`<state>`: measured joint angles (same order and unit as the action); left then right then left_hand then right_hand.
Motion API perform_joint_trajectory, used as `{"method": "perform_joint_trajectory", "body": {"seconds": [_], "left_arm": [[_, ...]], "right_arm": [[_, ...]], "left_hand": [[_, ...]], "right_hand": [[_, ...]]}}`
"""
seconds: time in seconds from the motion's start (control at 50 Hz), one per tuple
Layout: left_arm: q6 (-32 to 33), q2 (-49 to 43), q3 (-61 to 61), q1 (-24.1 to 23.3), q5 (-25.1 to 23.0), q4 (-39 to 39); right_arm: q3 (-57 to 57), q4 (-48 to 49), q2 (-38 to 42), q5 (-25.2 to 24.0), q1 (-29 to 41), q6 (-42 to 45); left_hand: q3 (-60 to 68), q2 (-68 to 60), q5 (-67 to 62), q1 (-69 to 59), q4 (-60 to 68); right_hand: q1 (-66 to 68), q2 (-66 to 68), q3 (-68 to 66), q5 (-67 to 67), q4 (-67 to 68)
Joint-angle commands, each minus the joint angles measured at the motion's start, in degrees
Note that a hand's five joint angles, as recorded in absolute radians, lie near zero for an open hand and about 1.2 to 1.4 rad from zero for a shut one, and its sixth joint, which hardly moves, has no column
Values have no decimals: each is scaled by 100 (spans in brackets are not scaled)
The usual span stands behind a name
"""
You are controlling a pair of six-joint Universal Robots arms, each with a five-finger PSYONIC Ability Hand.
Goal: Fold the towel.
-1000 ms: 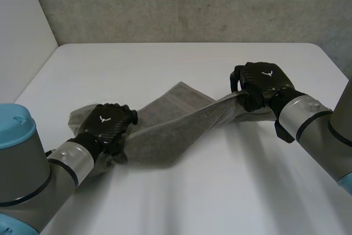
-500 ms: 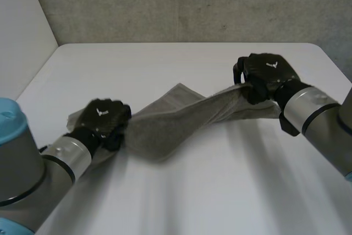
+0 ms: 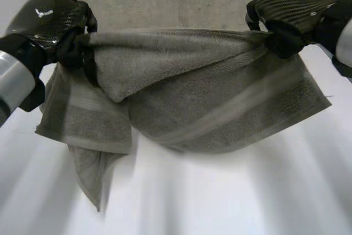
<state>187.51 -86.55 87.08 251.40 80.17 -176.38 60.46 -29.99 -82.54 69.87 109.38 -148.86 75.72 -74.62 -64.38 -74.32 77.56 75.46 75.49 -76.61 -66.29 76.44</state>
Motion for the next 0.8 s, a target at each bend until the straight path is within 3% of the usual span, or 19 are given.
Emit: {"method": "perform_joint_trajectory", "body": {"seconds": [0.02, 0.06, 0.1, 0.14, 0.16, 0.2, 0.28, 0.32, 0.44, 0.62, 0.8], "left_arm": [[57, -1765, -541, 129, 7, -10], [58, -1768, -543, 129, 7, -10], [40, -2625, -1207, 138, -2, -36], [14, -2891, -1576, 138, 7, -45], [5, -3059, -1963, 138, 7, -63], [-39, -3139, -2402, 129, 25, -115], [-206, -3113, -3162, 50, 34, -265], [-591, -2921, -3652, -38, 34, -440], [-1260, -2349, -3489, -99, 16, -818], [-1226, -2322, -1853, -117, 7, -942], [-436, -2611, 184, 32, -133, -1476]], "right_arm": [[-367, 98, 1167, 228, 232, 225], [-518, 133, 1460, 272, 339, 305], [-772, 248, 1785, 396, 418, 314], [-1419, 763, 2310, 798, 584, 244], [-1423, 766, 2312, 800, 585, 243], [-2026, 1553, 2488, 1281, 725, -1], [-2467, 2336, 2357, 1616, 726, -501], [-2565, 2630, 2163, 1688, 708, -741], [-2319, 2841, 1512, 1608, 699, -1066], [251, 2884, 846, 1064, 708, -1022], [2959, 3700, 651, 625, 682, -926]], "left_hand": [[428, -538, -562, -568, 244], [428, -538, -562, -568, 244], [428, -538, -562, -568, 244], [428, -538, -562, -568, 244], [428, -538, -562, -568, 244], [428, -538, -562, -568, 244], [428, -538, -562, -568, 244], [428, -538, -562, -568, 244], [428, -538, -562, -568, 244], [428, -538, -562, -568, 244], [98, -207, -231, -237, -87]], "right_hand": [[454, 451, -339, -371, 356], [454, 451, -339, -371, 356], [454, 451, -339, -371, 356], [454, 451, -339, -371, 356], [454, 451, -339, -371, 356], [454, 451, -339, -371, 356], [454, 451, -339, -371, 356], [454, 451, -339, -371, 356], [454, 451, -339, -371, 356], [454, 451, -339, -371, 356], [454, 451, -339, -371, 356]]}}
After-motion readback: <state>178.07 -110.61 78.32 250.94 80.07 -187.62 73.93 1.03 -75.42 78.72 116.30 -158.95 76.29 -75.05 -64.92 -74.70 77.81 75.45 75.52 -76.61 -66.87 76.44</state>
